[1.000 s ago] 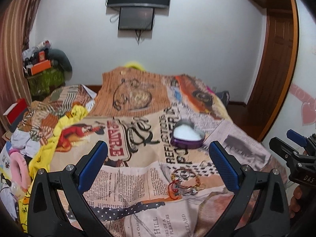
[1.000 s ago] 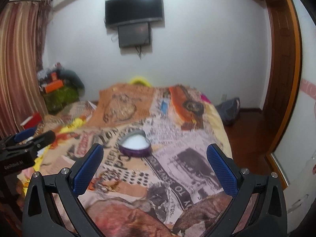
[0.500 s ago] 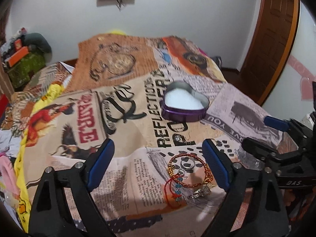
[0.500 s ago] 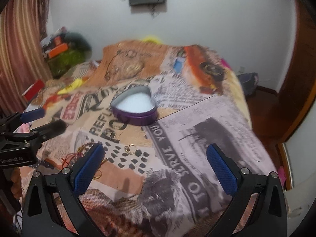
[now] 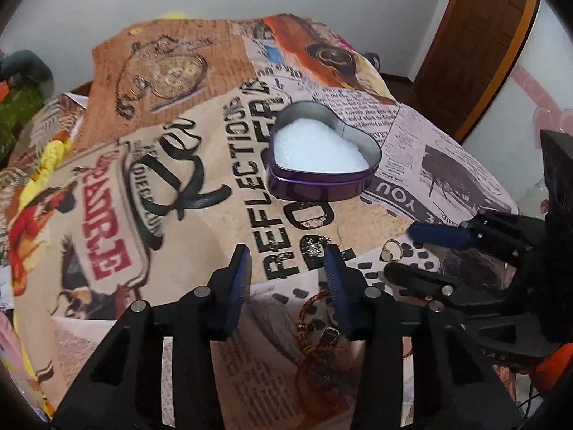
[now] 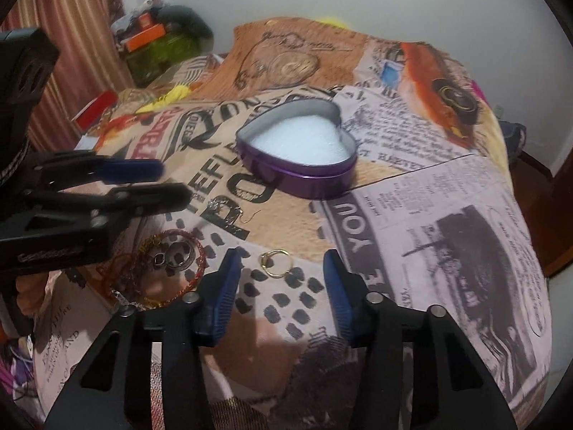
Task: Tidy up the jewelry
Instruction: 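Move both grippers down toward the jewelry pile beside the heart tin, then grasp a gold ring with the right gripper while the left gripper grasps a silver earring, then carry the gold ring and silver earring over the purple heart tin with both grippers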
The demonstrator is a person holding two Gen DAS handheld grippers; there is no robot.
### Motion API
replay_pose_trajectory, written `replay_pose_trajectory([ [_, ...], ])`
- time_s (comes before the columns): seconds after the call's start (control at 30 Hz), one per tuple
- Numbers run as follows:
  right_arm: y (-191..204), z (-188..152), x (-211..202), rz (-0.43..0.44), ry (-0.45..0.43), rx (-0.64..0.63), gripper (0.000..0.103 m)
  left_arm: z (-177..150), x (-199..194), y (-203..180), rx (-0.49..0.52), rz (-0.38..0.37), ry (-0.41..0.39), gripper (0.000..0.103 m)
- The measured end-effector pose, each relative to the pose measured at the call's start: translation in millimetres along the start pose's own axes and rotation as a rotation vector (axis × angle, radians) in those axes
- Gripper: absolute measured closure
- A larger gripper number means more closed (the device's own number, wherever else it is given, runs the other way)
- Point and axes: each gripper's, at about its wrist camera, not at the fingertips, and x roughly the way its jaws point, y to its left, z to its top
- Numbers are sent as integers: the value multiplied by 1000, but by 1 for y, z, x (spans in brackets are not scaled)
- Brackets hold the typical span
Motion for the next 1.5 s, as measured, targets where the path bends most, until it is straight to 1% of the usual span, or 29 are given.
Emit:
replay_pose_trajectory([
  [0.07, 0, -1, 4, 20, 14, 0, 66, 0, 3, 1, 3, -17, 5, 60],
  [0.2, -2, -1, 8, 23, 18, -2, 72, 1, 9, -4, 32, -22, 0, 61],
  [0.27, -3, -1, 9, 24, 19, 1, 76, 1, 12, -6, 46, -19, -2, 66],
  [0.3, -4, -1, 10, 24, 20, 2, 77, 2, 13, -6, 53, -17, 0, 71],
  [0.4, -4, -1, 12, 19, 18, -2, 82, 1, 17, -9, 70, -24, 1, 76],
  [0.43, -4, -1, 12, 22, 17, -3, 84, 0, 18, -11, 79, -27, 1, 80],
  [0.53, -4, 0, 13, 24, 16, -4, 85, -2, 20, -17, 116, -29, 1, 88],
  [0.6, -4, 0, 14, 25, 14, -6, 85, -3, 21, -20, 128, -17, 0, 94],
  [0.8, -3, 1, 11, 28, 6, 2, 85, -3, 15, -19, 125, -6, -14, 94],
  [0.97, -7, 4, 1, 27, -20, 33, 85, 2, -3, -17, 114, -2, -59, 94],
  [1.23, -8, 20, -24, -3, -101, 37, 85, 18, -39, -16, 105, 5, -157, 94],
  [1.5, -16, 39, -45, -30, -187, 57, 85, 36, -62, -15, 95, 9, -242, 94],
])
